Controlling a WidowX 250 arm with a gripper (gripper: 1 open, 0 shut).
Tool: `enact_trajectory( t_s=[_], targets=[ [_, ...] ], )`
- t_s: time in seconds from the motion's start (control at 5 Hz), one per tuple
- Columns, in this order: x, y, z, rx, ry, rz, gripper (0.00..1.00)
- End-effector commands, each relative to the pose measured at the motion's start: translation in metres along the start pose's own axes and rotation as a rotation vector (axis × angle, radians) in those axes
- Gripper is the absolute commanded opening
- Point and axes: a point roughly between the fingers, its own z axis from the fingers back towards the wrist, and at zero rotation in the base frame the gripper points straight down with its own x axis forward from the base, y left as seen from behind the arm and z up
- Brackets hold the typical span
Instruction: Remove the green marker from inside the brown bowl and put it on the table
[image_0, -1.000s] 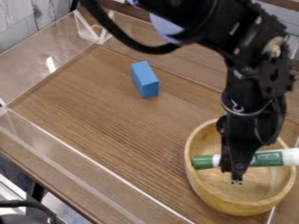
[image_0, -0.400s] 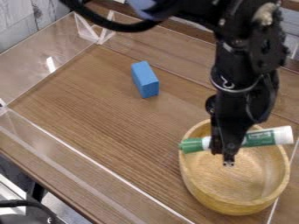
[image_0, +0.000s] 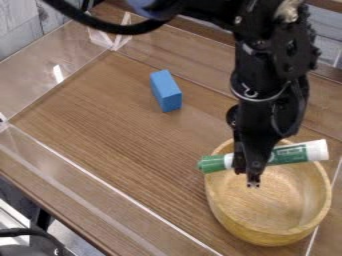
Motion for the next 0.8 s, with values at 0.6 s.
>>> enact_trajectory(
  t_s=[0.6],
  targets=[
    [-0.0014,0.002,0.0163,0.033,-0.036,0.016,0.0]
  ],
)
